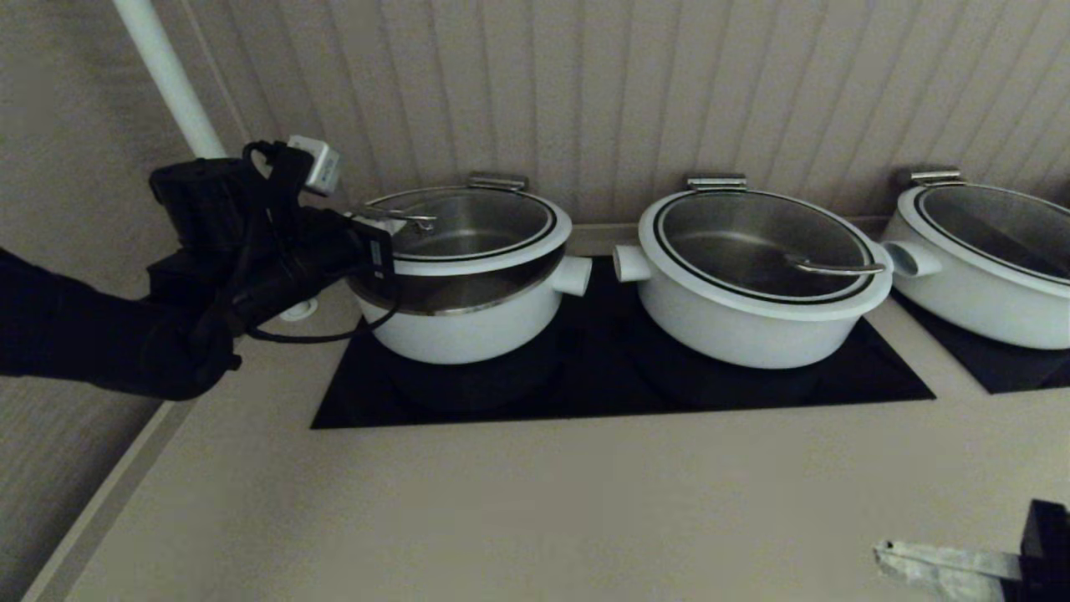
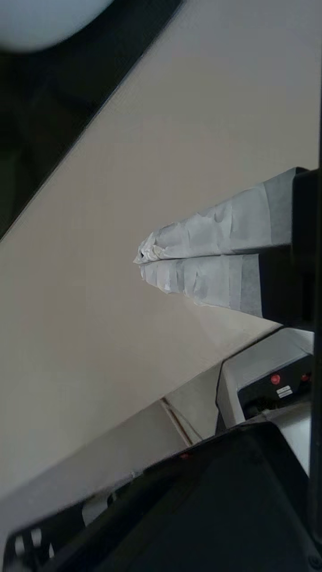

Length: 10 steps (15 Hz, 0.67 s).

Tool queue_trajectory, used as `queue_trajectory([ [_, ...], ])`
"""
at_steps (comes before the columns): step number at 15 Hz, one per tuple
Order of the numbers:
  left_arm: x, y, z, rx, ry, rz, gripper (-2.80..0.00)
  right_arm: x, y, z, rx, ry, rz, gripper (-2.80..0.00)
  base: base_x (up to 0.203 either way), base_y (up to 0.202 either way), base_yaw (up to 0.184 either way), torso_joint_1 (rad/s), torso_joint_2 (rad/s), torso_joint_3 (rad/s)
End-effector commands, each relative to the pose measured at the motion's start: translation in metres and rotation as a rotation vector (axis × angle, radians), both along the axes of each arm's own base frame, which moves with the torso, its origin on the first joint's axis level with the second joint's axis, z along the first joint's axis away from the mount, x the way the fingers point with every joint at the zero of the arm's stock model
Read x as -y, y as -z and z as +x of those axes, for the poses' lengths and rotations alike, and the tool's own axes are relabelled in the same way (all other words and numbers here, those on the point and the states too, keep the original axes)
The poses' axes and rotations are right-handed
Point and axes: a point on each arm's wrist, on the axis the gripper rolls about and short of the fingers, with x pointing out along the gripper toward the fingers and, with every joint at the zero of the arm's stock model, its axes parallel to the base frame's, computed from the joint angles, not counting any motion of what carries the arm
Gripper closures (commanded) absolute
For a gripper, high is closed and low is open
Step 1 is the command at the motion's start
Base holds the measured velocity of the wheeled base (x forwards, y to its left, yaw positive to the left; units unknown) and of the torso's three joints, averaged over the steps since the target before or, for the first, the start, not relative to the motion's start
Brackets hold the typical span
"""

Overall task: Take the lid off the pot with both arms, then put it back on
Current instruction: Hold the pot lid with the right arm

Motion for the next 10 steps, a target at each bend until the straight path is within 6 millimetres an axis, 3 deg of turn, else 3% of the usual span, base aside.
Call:
queue_trajectory([
  [1,0.0,-0.002,-0.001,0.01,0.001,-0.001,0.0,-0.01,0.007,0.025,-0.059,-0.052,-0.01,0.0,0.0,0.0,0.0,0.0,0.0,0.0],
  [5,0.0,0.0,0.0,0.006,0.003,-0.001,0.0,-0.029,0.007,0.073,0.035,-0.098,0.01,0.0,0.0,0.0,0.0,0.0,0.0,0.0],
  [10,0.001,0.004,0.002,-0.01,0.005,-0.013,0.0,-0.046,-0.003,0.11,0.096,-0.132,0.025,0.0,0.0,0.0,0.0,0.0,0.0,0.0],
])
